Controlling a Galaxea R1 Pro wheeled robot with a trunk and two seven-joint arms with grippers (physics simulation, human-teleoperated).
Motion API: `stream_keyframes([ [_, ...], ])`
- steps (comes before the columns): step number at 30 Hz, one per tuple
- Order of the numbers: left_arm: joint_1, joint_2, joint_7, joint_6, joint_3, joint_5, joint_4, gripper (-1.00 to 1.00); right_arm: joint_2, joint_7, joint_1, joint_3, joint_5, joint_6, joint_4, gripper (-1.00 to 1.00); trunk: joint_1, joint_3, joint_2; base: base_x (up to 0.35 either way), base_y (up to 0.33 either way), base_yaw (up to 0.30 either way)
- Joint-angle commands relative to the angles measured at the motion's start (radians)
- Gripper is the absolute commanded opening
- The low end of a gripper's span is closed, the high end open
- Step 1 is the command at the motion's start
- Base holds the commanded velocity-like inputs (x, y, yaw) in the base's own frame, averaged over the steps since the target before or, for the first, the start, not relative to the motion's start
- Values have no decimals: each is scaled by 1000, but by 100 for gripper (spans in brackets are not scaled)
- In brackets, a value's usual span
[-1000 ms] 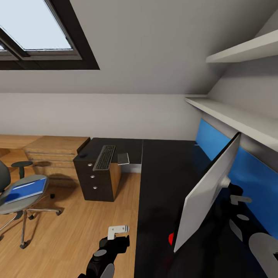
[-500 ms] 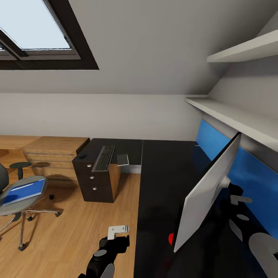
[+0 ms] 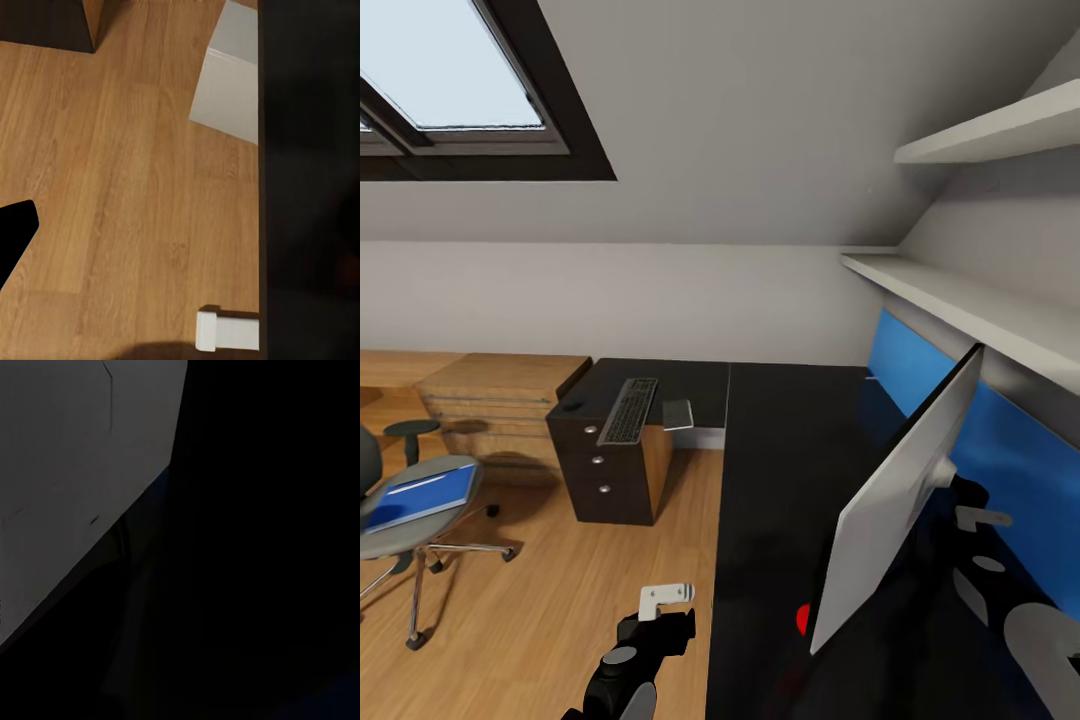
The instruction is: In the bedroom, organize the workspace by keeping the computer under the desk, ensuring the monitor is on the desk, placing the keyboard on the desk next to the monitor, placing the mouse on the desk next to the keyboard, moving the folder from the swivel chair onto the desk next to the mouse, stacking the notebook on top of the folder with the pen on top of the notebook, and positioning the swivel chair next to the desk.
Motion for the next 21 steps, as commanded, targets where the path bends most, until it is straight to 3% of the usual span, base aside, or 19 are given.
stream_keyframes([
  [1, -1, 0, 9, 2, -1, 9, -2, 100, 0, -29, 0, 32, -12, -7, 5, -100, 1, -2, -1, 87, -81, 0],
  [21, -1, 0, 9, 2, -3, 9, -2, 100, 0, -30, 0, 32, -12, -7, 5, -100, 1, -2, -1, 4, -52, 0],
])
